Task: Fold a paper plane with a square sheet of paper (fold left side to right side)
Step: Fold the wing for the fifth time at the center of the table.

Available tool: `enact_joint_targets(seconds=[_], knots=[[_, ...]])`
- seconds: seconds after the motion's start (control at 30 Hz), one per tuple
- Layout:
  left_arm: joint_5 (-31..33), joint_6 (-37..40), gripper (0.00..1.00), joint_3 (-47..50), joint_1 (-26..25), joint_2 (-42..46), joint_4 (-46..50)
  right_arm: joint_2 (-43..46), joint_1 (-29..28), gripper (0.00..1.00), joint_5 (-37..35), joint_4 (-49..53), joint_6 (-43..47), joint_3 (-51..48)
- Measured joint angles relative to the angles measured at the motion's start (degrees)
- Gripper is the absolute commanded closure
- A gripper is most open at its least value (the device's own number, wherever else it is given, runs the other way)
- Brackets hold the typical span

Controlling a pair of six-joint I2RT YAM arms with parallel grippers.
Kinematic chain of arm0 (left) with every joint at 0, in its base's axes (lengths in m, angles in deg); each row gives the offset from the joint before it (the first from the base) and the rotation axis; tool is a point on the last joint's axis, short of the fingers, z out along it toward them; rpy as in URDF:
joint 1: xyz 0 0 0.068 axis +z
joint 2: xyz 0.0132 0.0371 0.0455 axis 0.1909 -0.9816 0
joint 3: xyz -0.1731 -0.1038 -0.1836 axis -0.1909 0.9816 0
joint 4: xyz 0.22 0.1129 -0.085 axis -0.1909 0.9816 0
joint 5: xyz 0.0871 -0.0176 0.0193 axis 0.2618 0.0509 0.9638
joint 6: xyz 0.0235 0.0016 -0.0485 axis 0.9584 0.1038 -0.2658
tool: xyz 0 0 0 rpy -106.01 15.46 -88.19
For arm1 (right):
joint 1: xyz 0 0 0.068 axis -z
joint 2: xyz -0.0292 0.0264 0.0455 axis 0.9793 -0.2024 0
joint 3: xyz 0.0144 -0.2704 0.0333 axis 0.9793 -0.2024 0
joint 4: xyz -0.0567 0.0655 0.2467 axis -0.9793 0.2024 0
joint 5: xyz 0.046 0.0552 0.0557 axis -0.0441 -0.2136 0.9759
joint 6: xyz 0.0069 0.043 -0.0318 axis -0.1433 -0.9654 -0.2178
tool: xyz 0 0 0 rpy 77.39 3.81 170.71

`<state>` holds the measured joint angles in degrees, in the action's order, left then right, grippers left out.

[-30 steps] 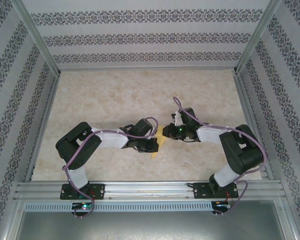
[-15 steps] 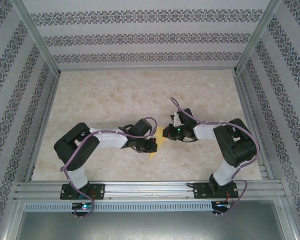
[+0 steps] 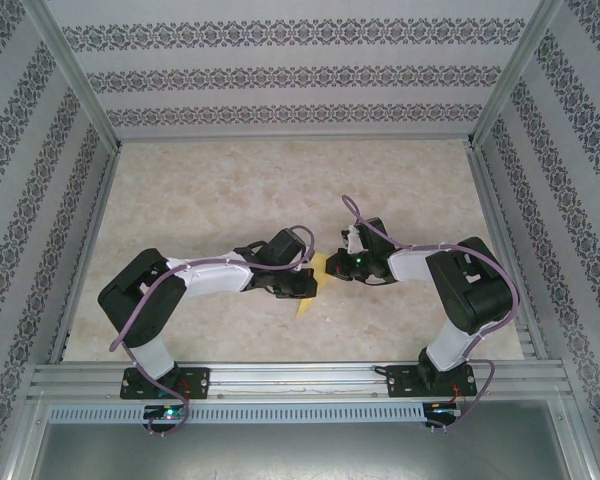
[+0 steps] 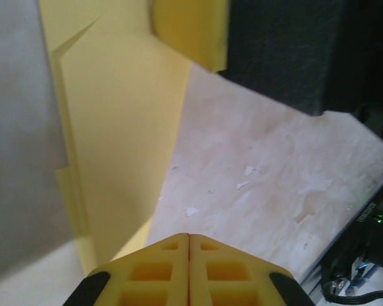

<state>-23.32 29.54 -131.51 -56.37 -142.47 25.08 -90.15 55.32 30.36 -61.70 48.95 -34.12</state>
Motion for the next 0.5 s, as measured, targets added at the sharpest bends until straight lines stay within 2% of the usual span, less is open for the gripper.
enact_joint_targets(seconds=[0.5], knots=[[-3.5,1.6,0.95,-4.9,0.8,-6.4,-0.2,0.0,0.0,1.0,0.0,0.0,0.0,0.0]])
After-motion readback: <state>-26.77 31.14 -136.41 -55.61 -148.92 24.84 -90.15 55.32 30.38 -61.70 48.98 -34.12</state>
